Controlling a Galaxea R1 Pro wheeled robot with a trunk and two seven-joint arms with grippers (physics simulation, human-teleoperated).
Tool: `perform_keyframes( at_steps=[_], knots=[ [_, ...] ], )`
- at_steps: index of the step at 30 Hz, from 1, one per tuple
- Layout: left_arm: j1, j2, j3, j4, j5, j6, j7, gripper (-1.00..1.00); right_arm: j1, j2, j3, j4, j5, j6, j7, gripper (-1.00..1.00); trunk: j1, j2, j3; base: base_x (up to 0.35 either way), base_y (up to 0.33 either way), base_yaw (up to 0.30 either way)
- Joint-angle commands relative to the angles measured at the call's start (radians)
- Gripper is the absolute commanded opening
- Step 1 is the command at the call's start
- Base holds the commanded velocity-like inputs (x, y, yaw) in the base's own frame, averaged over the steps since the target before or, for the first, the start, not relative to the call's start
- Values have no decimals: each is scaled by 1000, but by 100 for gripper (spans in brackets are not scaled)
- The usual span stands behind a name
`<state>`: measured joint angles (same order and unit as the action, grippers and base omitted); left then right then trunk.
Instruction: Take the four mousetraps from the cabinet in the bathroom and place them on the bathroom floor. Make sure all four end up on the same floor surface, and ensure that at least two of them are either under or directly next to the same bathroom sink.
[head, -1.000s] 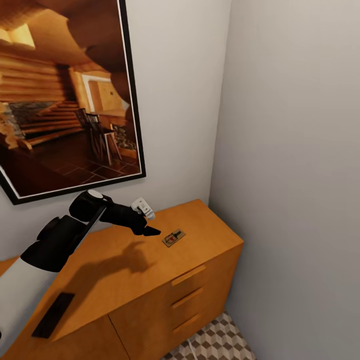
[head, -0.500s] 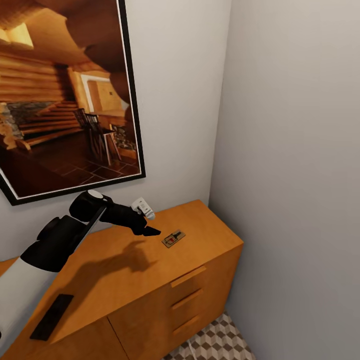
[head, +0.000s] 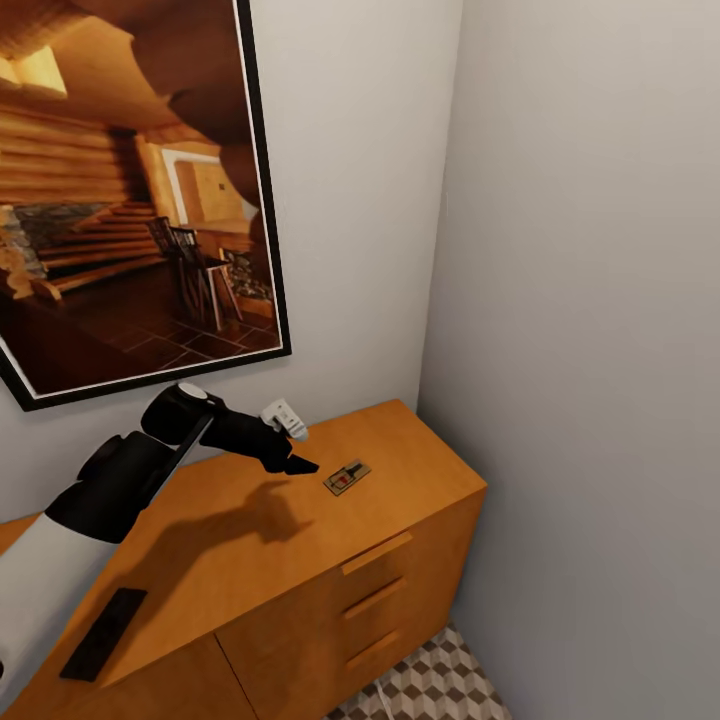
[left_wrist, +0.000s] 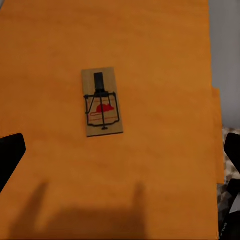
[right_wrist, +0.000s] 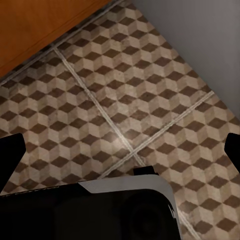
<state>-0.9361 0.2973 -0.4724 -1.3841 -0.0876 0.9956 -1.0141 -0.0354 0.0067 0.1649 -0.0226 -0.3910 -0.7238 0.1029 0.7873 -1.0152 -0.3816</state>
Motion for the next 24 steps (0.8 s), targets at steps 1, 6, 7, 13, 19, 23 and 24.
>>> perform_keyframes(
  at_steps=[1, 6, 7, 13, 19, 23, 24],
  knots=[
    [-1, 0, 0, 7, -9, 5, -9, 100, 0, 0, 4, 1, -11, -3, 8, 100, 0, -1, -1, 0, 0, 0],
    [-1, 0, 1, 15, -10, 5, -9, 100, -1, 0, 4, 1, -11, -3, 8, 100, 0, -1, -1, 0, 0, 0],
    [-1, 0, 1, 16, -10, 5, -9, 100, -1, 0, 4, 2, -11, -3, 8, 100, 0, -1, -1, 0, 0, 0],
    [-1, -6, 0, 25, -10, 5, 0, 100, 0, 0, 4, 2, -11, -2, 8, 100, 0, -1, -1, 0, 0, 0],
    [-1, -8, 0, 38, -10, 6, 71, 100, 0, 1, 4, 2, -11, -2, 8, 100, 0, -1, -1, 0, 0, 0],
    [-1, -10, 0, 40, -10, 7, 98, 100, 0, 1, 4, 2, -11, -2, 8, 100, 0, -1, -1, 0, 0, 0],
    [-1, -13, 0, 42, -9, 7, 105, 100, 0, 1, 4, 2, -11, -2, 8, 100, 0, -1, -1, 0, 0, 0]
  ],
)
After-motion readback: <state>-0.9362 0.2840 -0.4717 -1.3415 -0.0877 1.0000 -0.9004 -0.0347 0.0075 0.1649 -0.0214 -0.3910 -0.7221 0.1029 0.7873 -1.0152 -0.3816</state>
